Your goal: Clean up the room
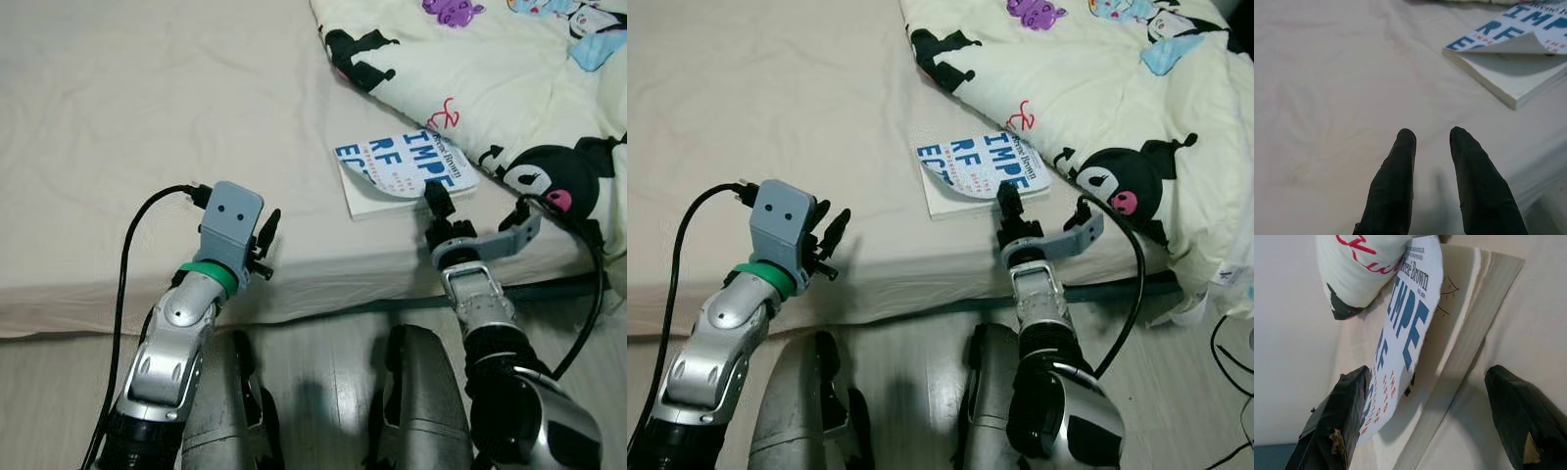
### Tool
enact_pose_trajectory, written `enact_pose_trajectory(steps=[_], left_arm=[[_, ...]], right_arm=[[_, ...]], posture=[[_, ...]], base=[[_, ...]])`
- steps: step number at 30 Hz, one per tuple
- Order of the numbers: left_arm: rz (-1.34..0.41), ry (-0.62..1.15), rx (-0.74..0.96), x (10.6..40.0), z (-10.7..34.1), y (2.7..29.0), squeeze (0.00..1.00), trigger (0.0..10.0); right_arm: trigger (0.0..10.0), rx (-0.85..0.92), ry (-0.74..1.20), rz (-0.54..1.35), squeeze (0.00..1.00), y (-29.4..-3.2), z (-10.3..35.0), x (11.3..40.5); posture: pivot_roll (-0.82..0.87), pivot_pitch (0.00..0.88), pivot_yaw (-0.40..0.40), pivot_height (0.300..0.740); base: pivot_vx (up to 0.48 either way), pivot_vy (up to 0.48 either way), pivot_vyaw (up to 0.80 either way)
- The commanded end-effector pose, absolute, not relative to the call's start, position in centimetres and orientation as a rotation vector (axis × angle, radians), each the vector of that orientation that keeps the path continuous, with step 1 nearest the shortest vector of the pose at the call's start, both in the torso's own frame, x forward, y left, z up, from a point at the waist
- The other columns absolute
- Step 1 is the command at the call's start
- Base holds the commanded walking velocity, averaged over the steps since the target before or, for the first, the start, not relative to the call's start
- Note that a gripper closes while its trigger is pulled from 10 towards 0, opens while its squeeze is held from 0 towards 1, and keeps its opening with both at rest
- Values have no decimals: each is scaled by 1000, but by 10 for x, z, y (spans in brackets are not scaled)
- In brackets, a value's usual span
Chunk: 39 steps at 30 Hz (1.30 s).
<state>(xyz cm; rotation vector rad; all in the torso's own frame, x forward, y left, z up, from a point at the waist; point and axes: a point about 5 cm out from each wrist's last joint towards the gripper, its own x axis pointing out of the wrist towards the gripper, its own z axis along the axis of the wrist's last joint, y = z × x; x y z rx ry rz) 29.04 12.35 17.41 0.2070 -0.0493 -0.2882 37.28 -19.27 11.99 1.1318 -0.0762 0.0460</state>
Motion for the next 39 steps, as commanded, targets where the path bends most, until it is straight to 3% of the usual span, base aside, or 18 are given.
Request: enact_pose_trajectory(steps=[1, 4, 5, 6, 7, 8, 9, 27, 39], left_arm=[[-286, -12, 215, 284, 169, 126, 0, 10000], [-285, -9, 216, 284, 169, 126, 0, 10000], [-282, -4, 217, 282, 169, 127, 0, 10000], [-280, 0, 218, 281, 169, 128, 0, 10000], [-277, 3, 219, 280, 170, 129, 0, 10000], [-277, 3, 219, 280, 170, 129, 0, 10000], [-275, 5, 219, 279, 170, 129, 0, 10000], [-271, -6, 199, 289, 174, 123, 0, 10000], [-246, -54, 181, 306, 180, 119, 0, 10000]], right_arm=[[10000, 1153, -10, 51, 0, -185, 109, 371], [10000, 1151, -14, 64, 0, -184, 112, 373], [8039, 1154, -22, 95, 0, -181, 118, 377], [8039, 1157, -27, 117, 0, -180, 122, 379], [3137, 1165, -34, 138, 0, -178, 125, 381], [3137, 1165, -34, 138, 0, -178, 125, 381], [0, 1174, -43, 158, 0, -176, 129, 382], [0, 1268, -102, 224, 0, -180, 144, 388], [0, 1184, -143, 299, 0, -185, 161, 392]], posture=[[116, 334, 135, 556], [116, 334, 135, 556], [130, 341, 134, 556], [130, 341, 134, 556], [135, 343, 134, 556], [135, 343, 134, 556], [142, 345, 135, 556], [107, 271, 117, 556], [61, 177, 75, 556]], base=[[0, 0, 0], [0, 0, 0], [0, 0, 0], [0, 0, 0], [0, 0, 0], [0, 0, 0], [0, 0, 0], [0, 0, 0], [0, 0, 0]])
